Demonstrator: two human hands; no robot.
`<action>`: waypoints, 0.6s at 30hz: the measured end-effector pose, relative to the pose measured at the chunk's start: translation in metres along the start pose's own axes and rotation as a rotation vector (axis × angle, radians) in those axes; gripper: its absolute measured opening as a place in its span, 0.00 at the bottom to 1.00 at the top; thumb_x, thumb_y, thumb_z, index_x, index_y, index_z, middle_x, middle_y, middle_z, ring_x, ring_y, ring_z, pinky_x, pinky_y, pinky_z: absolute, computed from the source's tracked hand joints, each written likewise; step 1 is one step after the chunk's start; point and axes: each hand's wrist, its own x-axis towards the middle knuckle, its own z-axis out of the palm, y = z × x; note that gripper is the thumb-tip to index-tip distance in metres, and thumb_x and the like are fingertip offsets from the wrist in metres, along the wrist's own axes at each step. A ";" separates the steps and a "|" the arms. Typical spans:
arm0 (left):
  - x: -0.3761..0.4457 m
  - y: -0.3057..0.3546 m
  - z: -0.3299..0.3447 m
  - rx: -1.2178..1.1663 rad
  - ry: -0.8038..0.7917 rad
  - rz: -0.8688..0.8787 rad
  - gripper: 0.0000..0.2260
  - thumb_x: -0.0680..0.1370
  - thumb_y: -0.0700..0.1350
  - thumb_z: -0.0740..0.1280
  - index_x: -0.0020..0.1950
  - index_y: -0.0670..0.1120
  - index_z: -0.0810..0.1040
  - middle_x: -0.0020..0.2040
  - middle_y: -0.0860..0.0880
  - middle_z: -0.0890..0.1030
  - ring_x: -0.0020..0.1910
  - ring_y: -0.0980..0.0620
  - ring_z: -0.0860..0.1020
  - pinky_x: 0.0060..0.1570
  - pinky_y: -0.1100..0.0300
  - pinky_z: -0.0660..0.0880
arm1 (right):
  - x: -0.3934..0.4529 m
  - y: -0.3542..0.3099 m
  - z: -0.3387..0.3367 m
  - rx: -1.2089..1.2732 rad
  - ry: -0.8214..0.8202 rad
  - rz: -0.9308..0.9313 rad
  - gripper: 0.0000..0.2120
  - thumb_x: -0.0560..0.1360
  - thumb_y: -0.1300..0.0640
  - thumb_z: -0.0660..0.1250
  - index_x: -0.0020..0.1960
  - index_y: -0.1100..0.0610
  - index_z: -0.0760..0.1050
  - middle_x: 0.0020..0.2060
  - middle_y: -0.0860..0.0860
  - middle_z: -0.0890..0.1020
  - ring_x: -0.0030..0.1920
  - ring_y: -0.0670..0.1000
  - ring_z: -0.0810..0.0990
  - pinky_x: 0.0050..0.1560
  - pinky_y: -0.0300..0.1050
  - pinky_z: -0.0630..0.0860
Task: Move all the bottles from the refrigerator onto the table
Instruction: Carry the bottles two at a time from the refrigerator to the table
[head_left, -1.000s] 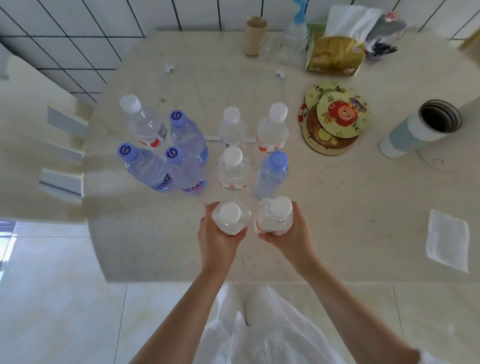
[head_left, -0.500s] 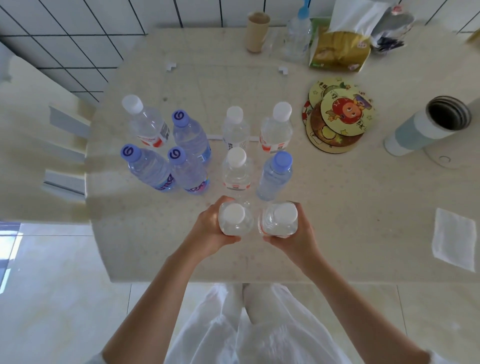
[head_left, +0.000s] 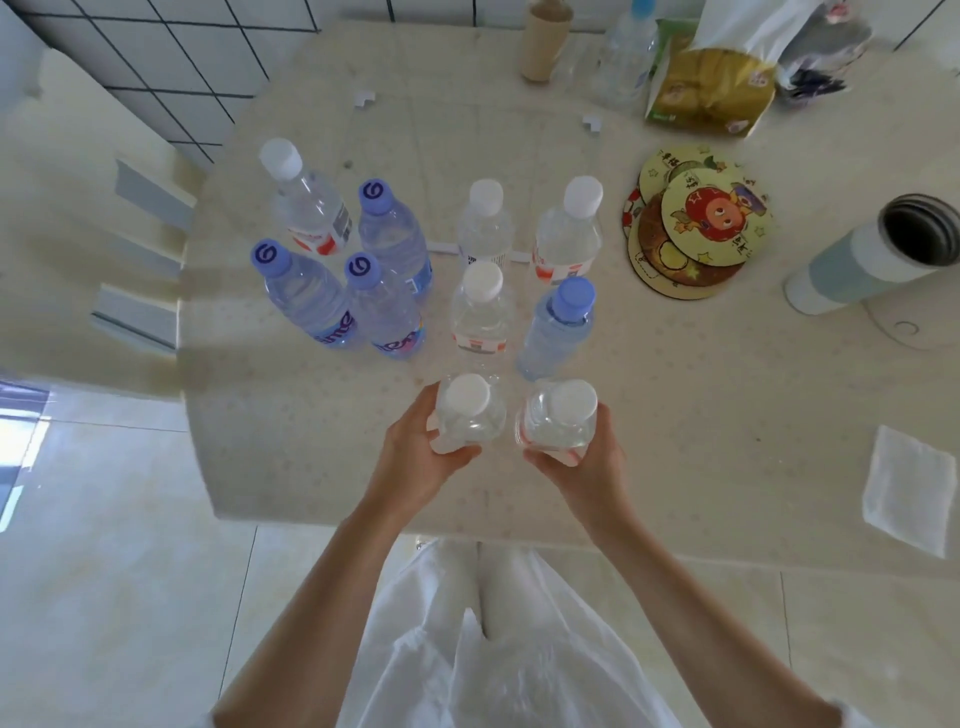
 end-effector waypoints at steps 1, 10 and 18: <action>-0.004 -0.001 0.002 -0.024 0.012 -0.004 0.33 0.67 0.39 0.79 0.69 0.50 0.71 0.53 0.63 0.78 0.50 0.66 0.78 0.49 0.76 0.73 | -0.003 0.001 0.001 0.007 0.000 0.014 0.34 0.65 0.59 0.79 0.66 0.56 0.66 0.57 0.49 0.77 0.53 0.48 0.76 0.44 0.23 0.68; -0.050 -0.009 -0.022 -0.157 0.066 -0.061 0.10 0.77 0.41 0.70 0.57 0.48 0.79 0.49 0.50 0.85 0.49 0.55 0.82 0.48 0.65 0.76 | -0.037 0.016 0.001 0.045 -0.001 0.111 0.23 0.74 0.58 0.71 0.65 0.58 0.68 0.57 0.53 0.77 0.61 0.54 0.77 0.58 0.45 0.73; -0.147 -0.059 -0.077 -0.157 0.040 -0.107 0.08 0.78 0.40 0.68 0.52 0.53 0.80 0.47 0.49 0.85 0.48 0.51 0.83 0.52 0.58 0.78 | -0.119 -0.003 0.047 -0.062 -0.142 0.017 0.18 0.77 0.59 0.67 0.65 0.59 0.68 0.53 0.53 0.79 0.56 0.52 0.79 0.58 0.44 0.73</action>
